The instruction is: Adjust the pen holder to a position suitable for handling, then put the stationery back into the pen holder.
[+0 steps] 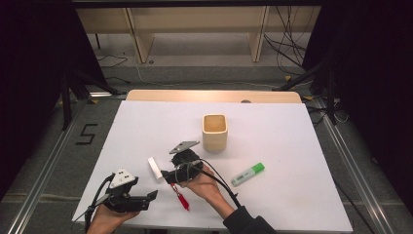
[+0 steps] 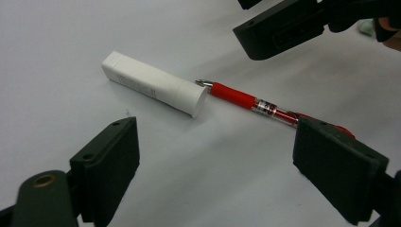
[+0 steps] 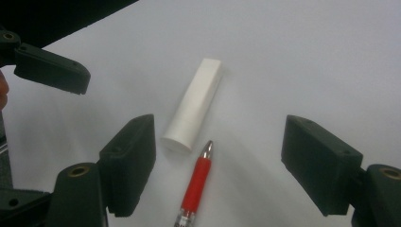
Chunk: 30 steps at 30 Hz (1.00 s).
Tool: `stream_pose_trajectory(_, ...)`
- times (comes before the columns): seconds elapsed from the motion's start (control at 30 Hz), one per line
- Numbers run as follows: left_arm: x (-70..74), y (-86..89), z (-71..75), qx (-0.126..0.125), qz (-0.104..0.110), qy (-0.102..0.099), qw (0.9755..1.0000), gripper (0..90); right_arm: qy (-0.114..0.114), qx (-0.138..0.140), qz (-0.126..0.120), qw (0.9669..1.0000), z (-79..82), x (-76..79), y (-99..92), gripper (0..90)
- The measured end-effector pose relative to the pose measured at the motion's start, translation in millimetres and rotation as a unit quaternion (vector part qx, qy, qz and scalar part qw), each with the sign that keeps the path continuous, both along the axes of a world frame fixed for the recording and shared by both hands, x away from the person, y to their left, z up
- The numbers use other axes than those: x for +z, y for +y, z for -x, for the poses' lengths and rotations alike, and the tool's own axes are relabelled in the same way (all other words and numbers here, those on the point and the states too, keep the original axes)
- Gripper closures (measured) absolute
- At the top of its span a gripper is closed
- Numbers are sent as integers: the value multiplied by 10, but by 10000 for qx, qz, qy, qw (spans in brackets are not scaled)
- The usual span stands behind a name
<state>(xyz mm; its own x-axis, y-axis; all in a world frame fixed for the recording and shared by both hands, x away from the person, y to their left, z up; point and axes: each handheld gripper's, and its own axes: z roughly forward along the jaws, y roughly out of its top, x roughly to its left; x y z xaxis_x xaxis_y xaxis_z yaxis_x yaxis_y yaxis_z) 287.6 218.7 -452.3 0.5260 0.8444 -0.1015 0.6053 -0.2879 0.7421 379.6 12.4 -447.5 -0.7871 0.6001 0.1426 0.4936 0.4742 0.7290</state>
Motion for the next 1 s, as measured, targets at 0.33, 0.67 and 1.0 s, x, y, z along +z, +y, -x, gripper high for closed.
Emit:
stream_pose_trajectory(0.33,3,-34,-7,-26,-90,68,9999,151,141,95,47,9998,-35,5,170,278)
stream_pose_trajectory(0.67,5,-5,6,30,-180,83,9998,148,235,167,245,9993,-65,-61,420,291)
stream_pose_trajectory(1.0,6,22,3,131,-182,58,9997,147,325,196,424,9984,-126,-165,486,314)
